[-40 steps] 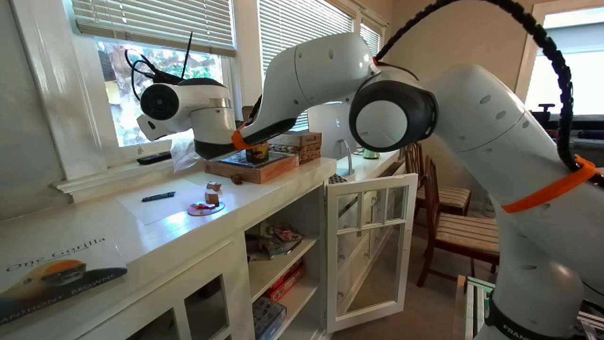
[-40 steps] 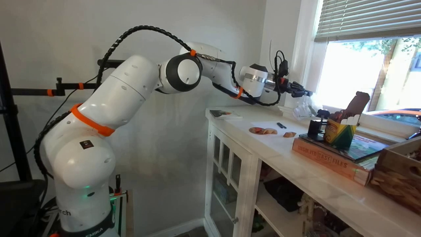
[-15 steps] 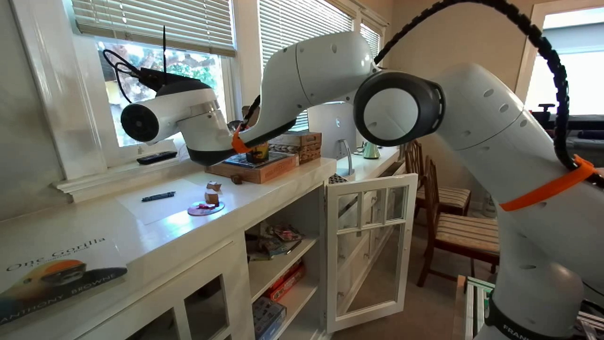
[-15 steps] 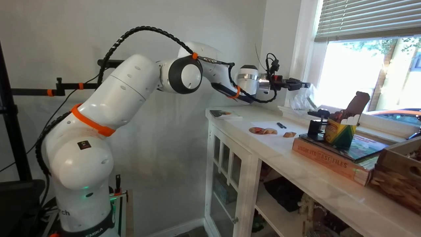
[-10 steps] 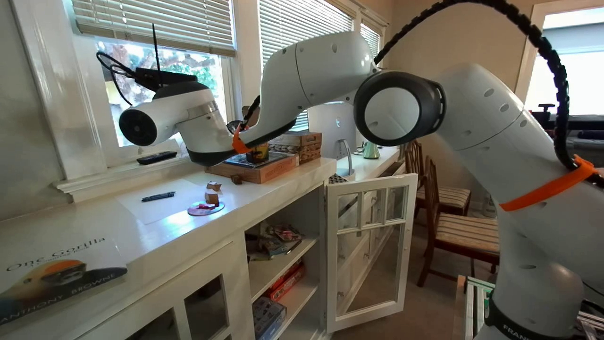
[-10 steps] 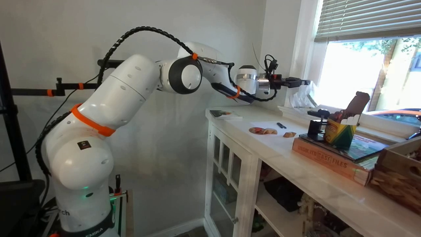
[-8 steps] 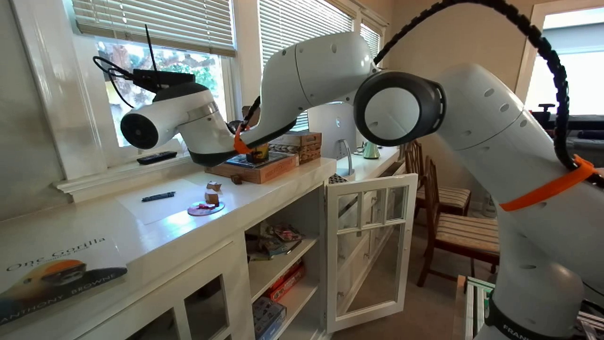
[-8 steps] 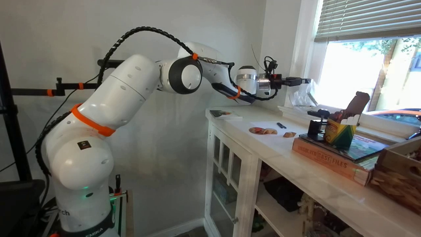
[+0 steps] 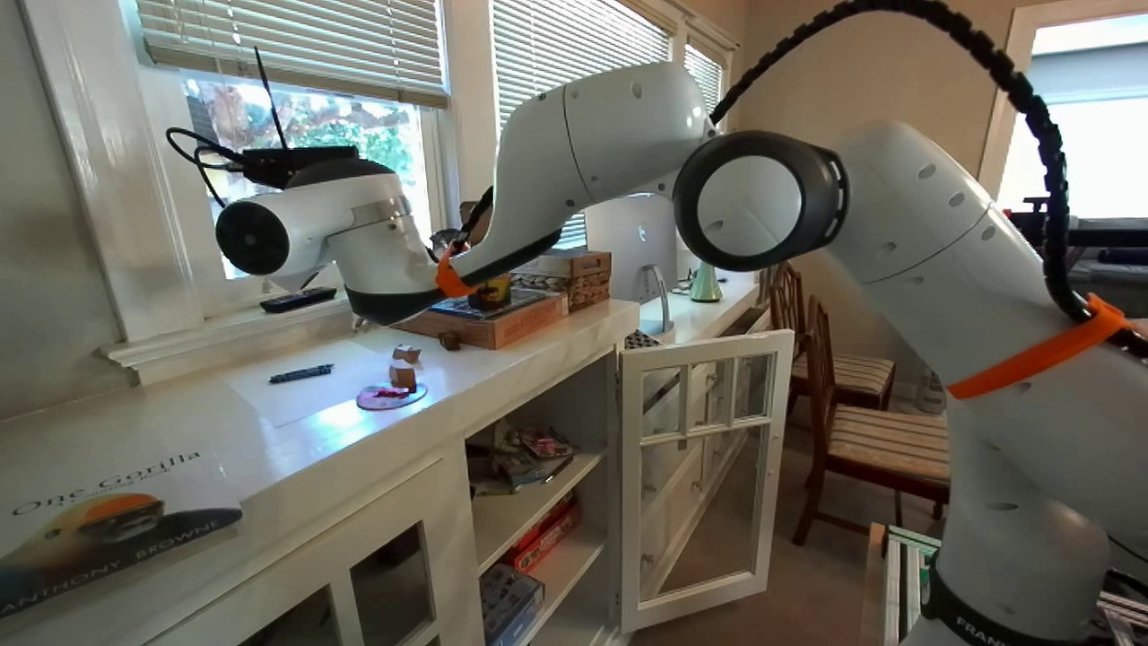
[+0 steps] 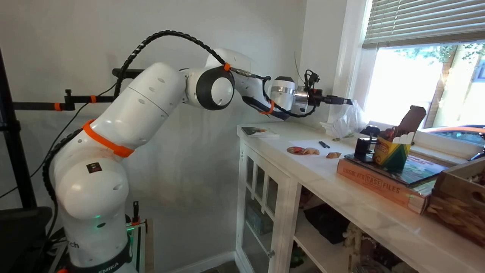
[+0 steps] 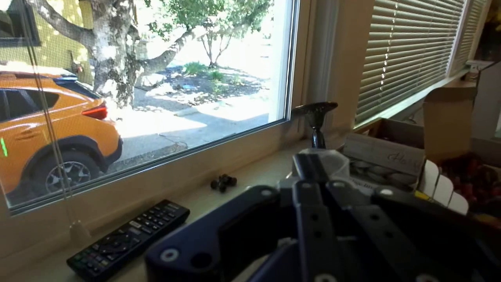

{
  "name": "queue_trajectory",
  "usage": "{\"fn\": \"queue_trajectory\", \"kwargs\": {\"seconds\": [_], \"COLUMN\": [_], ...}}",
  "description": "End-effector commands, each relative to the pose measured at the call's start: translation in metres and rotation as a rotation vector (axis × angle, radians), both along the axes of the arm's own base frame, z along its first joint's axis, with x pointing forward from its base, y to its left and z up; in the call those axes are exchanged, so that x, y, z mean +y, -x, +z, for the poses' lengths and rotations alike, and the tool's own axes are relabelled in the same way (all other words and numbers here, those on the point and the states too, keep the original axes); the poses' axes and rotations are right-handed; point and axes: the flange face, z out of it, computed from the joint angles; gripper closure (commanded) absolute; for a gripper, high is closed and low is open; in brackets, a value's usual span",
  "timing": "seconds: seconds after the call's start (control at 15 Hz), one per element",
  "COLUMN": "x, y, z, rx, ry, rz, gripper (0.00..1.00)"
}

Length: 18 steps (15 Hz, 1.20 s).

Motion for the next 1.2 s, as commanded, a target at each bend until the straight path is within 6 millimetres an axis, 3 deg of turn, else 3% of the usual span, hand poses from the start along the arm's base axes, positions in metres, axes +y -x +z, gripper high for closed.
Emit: {"fn": "queue_trajectory", "kwargs": {"seconds": [0.0, 1.07, 1.13], "x": [-0.005, -0.011, -0.011], "y": [0.002, 0.000, 0.002], "z": [0.004, 0.016, 0.017], "rx": [0.017, -0.044, -0.023], "ry": [0.037, -0.049, -0.082], "rz": [-0.006, -0.013, -0.018], "gripper": [1.00, 1.00, 0.74]}}
